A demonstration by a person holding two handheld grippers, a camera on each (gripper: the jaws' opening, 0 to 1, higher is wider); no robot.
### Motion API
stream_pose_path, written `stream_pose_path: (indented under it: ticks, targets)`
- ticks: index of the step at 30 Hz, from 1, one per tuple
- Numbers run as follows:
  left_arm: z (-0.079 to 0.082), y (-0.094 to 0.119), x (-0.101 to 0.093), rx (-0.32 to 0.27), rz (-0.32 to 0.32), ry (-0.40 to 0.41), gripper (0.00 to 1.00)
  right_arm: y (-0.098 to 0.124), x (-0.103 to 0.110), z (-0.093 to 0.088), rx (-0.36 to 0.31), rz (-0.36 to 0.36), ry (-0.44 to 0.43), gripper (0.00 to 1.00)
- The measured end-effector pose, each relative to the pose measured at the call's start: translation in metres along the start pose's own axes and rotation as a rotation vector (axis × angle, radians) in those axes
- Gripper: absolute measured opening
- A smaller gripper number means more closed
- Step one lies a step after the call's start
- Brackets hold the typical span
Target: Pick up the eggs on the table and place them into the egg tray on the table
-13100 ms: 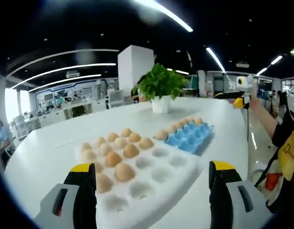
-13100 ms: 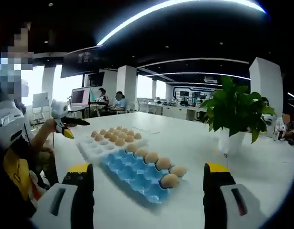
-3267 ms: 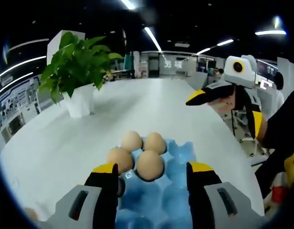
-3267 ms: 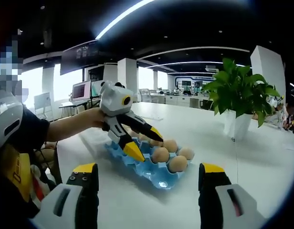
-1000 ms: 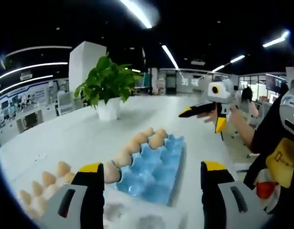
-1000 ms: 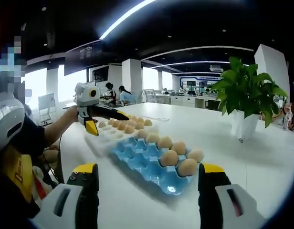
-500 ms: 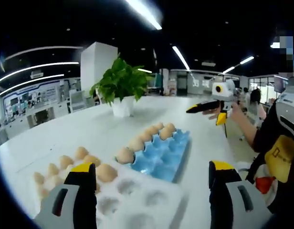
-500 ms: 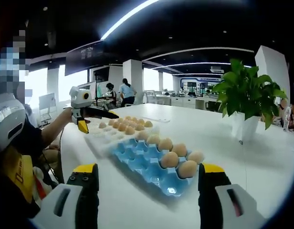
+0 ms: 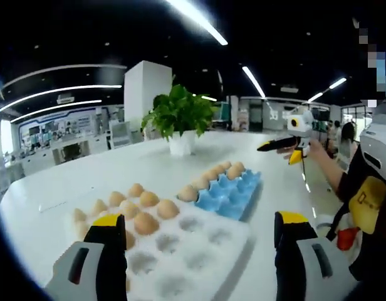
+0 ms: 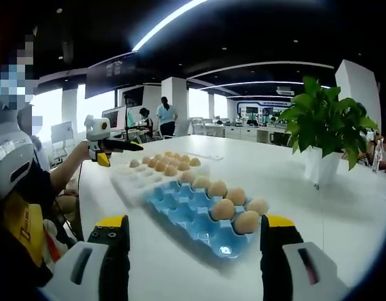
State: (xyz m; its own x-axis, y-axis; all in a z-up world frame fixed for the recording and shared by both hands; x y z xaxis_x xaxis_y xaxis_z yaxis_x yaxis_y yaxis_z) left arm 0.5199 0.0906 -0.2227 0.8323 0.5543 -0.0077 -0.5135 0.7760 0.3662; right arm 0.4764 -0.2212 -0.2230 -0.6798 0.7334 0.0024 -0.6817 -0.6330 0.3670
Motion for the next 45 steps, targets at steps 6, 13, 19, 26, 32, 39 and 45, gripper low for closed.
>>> stream_pose_path:
  ticks: [6,13,19,26,32,39,45]
  targets:
    - [-0.014,0.016,0.010,0.008,0.052,0.026,1.00,-0.002,0.000,0.000,0.002,0.002,-0.001,0.90]
    - [-0.027,0.034,0.021,0.013,0.099,0.059,1.00,-0.009,0.003,0.000,0.007,0.012,-0.001,0.90]
    - [-0.029,0.041,0.025,0.002,0.124,0.073,1.00,-0.013,0.005,0.001,0.008,0.018,-0.001,0.90]
    - [-0.037,0.046,0.030,0.009,0.148,0.096,0.99,-0.012,0.003,0.004,0.006,0.014,0.004,0.90]
    - [-0.040,0.046,0.033,0.014,0.158,0.100,0.99,-0.012,0.003,0.003,0.014,0.012,0.005,0.90]
    - [-0.044,0.048,0.037,0.017,0.172,0.100,0.88,-0.011,0.001,0.005,0.009,0.004,0.002,0.90]
    - [-0.048,0.047,0.042,0.017,0.175,0.121,0.83,-0.010,-0.001,0.003,0.017,-0.002,0.001,0.90]
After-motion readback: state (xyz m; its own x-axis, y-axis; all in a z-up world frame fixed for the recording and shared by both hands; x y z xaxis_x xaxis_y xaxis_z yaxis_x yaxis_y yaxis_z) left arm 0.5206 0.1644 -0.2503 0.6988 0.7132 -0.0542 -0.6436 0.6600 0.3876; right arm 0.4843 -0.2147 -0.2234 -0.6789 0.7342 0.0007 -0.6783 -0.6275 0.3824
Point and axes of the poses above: the point that each gripper's makers call its tool centre point, and the gripper's own axes: y roughly backward along the fingers, x roughly to its left, z roughly out of its top, the point moved 2 cm from there along y, roughly backward along the fingers, and after that the axes turned 6 degrees about x, right-handed, at the moved point
